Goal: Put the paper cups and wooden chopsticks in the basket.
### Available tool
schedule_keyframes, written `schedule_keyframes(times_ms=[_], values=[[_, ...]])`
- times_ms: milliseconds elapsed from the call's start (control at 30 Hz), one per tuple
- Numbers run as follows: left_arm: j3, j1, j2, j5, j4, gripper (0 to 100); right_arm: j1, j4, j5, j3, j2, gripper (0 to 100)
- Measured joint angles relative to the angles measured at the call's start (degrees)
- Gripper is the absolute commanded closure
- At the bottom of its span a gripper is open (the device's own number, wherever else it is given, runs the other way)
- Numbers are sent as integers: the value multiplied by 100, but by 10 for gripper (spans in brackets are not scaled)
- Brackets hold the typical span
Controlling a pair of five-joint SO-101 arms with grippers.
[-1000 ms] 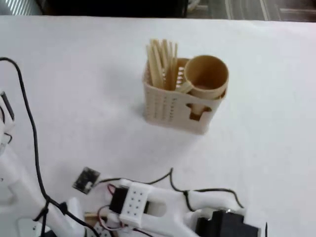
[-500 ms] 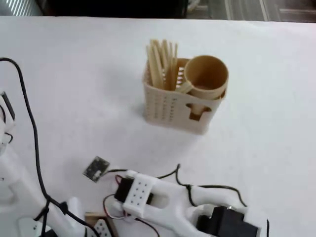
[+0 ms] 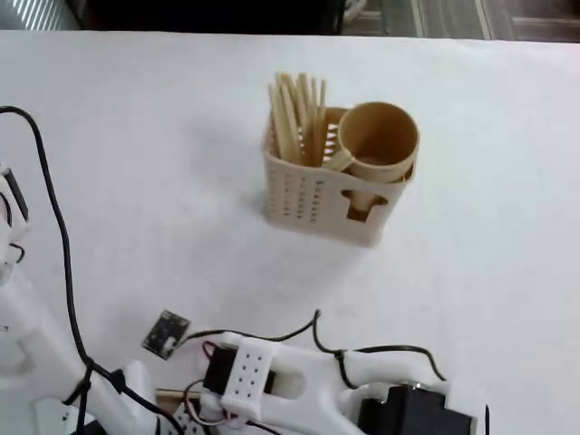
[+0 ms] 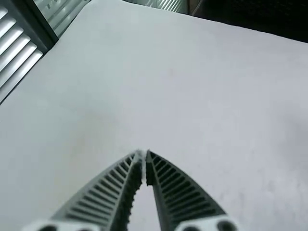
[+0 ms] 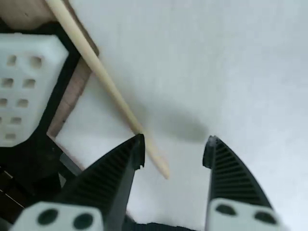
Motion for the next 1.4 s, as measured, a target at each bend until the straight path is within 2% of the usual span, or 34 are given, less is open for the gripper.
schedule_keyframes(times_ms=[267,900,1300,1400], values=[[0,0,0,0,0,958,-9,440,0,-149,9,795],[0,0,0,0,0,958,-18,281,-167,-167,26,795],[0,0,0,0,0,958,26,290,-580,-756,1055,795],[0,0,0,0,0,958,237,193,-589,-809,1134,796]])
